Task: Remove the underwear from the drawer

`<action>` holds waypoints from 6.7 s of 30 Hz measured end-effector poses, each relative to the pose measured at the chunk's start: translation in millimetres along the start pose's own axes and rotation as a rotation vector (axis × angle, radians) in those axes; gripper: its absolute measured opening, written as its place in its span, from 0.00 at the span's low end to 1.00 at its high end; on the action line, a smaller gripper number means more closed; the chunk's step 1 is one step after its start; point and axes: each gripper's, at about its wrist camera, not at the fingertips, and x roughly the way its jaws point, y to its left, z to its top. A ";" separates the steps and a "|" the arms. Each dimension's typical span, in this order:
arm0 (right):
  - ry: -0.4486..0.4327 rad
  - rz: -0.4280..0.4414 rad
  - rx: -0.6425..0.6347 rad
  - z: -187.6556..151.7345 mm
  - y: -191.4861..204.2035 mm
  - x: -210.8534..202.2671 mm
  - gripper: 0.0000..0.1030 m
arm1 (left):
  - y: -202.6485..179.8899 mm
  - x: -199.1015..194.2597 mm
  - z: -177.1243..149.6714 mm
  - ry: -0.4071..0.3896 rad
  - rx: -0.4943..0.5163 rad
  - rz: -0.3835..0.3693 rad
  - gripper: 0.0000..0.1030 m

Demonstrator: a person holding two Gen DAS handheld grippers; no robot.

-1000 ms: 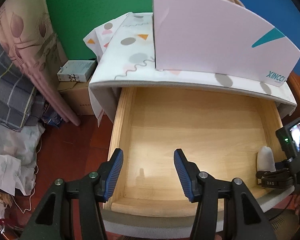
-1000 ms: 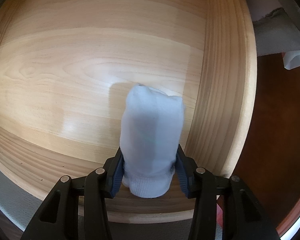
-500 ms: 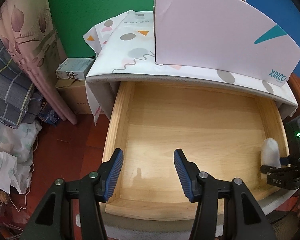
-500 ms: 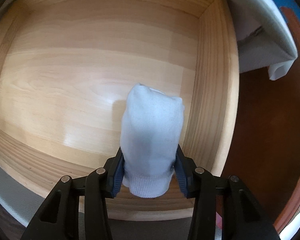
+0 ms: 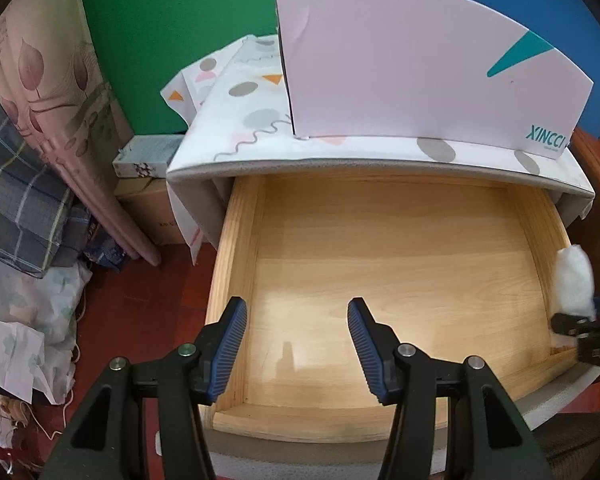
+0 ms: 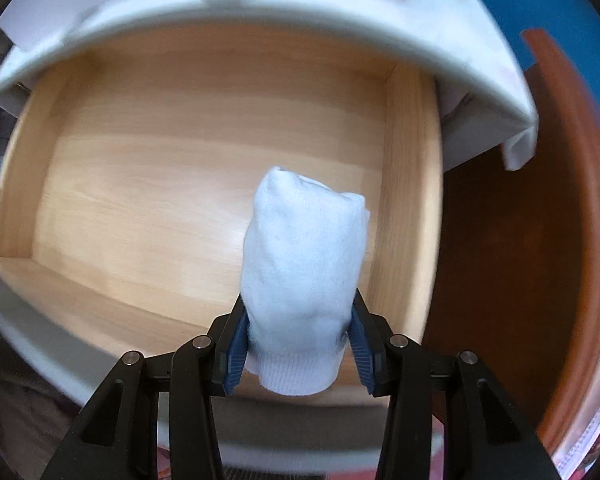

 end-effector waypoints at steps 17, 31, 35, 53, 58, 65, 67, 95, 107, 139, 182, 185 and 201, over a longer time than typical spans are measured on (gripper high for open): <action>-0.317 0.038 -0.017 63.3 -15.3 -200.4 0.41 | 8.8 -6.8 -3.0 -0.022 -0.034 0.008 0.52; -0.281 -0.005 0.011 186.3 -9.0 -159.1 0.41 | 11.8 -9.0 -2.2 -0.032 -0.054 0.001 0.52; -0.230 -0.005 0.026 201.7 -12.7 -122.8 0.42 | 12.9 -9.4 -2.4 -0.034 -0.062 0.000 0.52; -0.381 0.001 0.007 169.3 -12.8 -147.1 0.78 | 9.1 -8.6 -0.4 -0.034 -0.062 -0.003 0.52; -0.500 0.009 -0.005 109.7 -10.3 -186.3 0.90 | 5.6 -11.8 -0.8 -0.046 -0.059 0.001 0.52; -0.528 0.007 0.024 -6.1 8.6 -145.6 0.96 | -1.0 -23.0 -5.2 -0.060 -0.060 -0.027 0.52; -0.487 0.032 0.049 -27.0 14.7 -120.1 0.96 | -4.8 -30.5 -9.3 -0.076 -0.053 -0.032 0.52; -0.434 -0.019 0.116 -68.6 39.5 -62.1 0.98 | -53.5 -65.0 -58.0 -0.101 0.031 -0.078 0.52; -0.402 -0.017 0.145 -70.2 31.0 -54.7 0.98 | -48.4 -68.4 -58.5 -0.117 0.009 -0.070 0.52; -0.354 -0.055 0.139 -67.5 29.2 -46.9 0.98 | -45.3 -61.7 -59.9 -0.111 0.003 -0.070 0.52; -0.326 -0.086 0.134 -66.9 25.8 -41.6 0.98 | -47.3 -58.8 -60.0 -0.105 0.015 -0.066 0.52; -0.327 -0.087 0.133 -66.9 25.9 -41.7 0.98 | -46.6 -59.8 -60.4 -0.107 0.014 -0.067 0.52; -0.327 -0.090 0.132 -67.7 24.8 -41.7 0.98 | -48.6 -62.1 -60.9 -0.119 0.033 -0.059 0.52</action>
